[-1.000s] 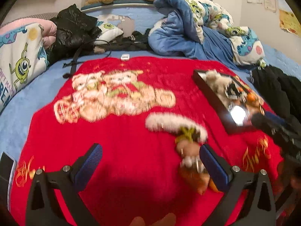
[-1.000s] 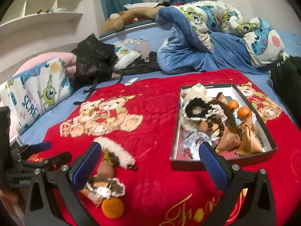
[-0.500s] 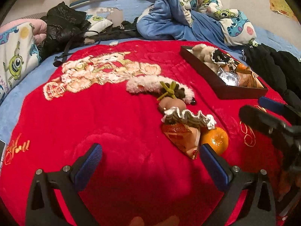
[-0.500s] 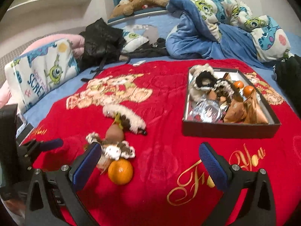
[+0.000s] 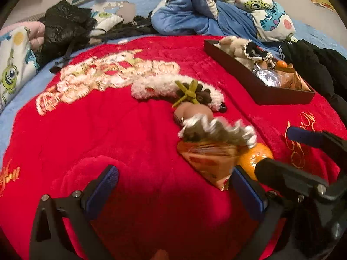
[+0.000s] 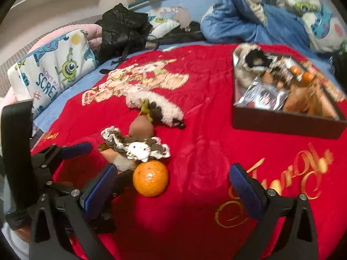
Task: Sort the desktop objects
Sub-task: 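Move the left tool toward the Choco Magic packet while the right tool grasps the mandarin orange, then grasp the tan Choco Magic packet with the left tool while the right holds the orange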
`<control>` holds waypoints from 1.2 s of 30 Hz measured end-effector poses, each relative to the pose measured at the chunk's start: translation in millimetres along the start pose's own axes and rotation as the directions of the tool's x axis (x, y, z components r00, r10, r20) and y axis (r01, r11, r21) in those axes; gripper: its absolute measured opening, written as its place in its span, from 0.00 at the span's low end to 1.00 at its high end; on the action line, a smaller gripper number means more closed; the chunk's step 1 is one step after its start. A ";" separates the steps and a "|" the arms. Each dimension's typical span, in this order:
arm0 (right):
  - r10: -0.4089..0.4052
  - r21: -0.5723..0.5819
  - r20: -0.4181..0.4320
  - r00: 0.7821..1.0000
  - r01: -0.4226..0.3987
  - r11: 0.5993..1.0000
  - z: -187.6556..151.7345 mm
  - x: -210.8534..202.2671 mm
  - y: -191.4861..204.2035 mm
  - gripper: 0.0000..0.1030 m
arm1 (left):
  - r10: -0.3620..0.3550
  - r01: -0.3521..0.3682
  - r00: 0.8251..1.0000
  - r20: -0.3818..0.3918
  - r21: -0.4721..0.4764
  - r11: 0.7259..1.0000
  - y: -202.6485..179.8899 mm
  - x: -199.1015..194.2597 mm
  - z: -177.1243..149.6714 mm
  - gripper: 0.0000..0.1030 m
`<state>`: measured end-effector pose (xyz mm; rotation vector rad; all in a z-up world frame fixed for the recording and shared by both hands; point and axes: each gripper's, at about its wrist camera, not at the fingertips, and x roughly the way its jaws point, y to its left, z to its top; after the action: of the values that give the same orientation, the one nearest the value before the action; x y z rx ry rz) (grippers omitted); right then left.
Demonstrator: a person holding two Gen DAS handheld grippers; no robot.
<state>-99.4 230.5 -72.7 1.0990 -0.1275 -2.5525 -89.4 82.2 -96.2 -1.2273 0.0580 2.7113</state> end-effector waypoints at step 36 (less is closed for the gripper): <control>0.001 -0.022 -0.013 1.000 -0.001 1.000 -20.3 -21.5 18.8 0.32 | -0.042 0.043 0.995 0.091 -0.014 0.999 6.4 -10.6 -16.8 0.48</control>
<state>-65.8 221.8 -67.9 1.1070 -0.0969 -2.5398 -71.1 72.7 -99.7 -1.0954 -0.0008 2.7317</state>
